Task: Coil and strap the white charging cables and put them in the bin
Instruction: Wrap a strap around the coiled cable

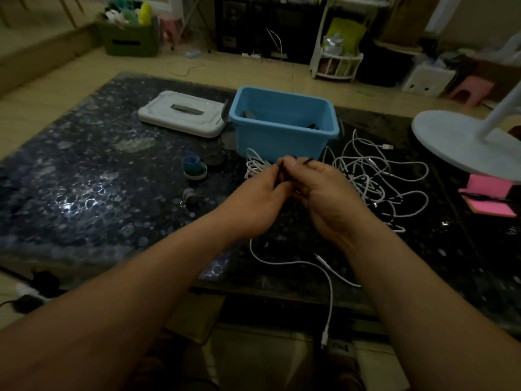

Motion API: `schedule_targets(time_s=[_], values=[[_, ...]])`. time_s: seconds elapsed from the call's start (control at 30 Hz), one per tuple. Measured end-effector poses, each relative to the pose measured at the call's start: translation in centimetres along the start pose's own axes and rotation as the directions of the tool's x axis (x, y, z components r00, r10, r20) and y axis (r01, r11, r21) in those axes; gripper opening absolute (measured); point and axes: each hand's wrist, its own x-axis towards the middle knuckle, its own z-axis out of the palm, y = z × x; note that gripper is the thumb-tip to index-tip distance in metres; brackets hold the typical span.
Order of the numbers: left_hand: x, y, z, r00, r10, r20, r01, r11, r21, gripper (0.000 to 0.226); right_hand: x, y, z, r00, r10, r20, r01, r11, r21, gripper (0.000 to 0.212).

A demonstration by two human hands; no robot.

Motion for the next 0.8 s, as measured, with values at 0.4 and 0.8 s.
schedule_targets(time_s=[0.4, 0.8], values=[[-1.3, 1.0, -1.4, 0.996, 0.052, 0.075, -0.067, 0.975, 0.211, 0.027, -0.8, -0.2, 2.7, 0.962, -0.273, 0.013, 0.248, 0.852, -0.462, 0.02], [-3.4, 0.2, -2.3, 0.975, 0.129, -0.181, -0.093, 0.977, 0.192, 0.04, 1.2, -2.0, -0.3, 0.974, 0.199, -0.105, -0.129, 0.876, 0.466, 0.016]])
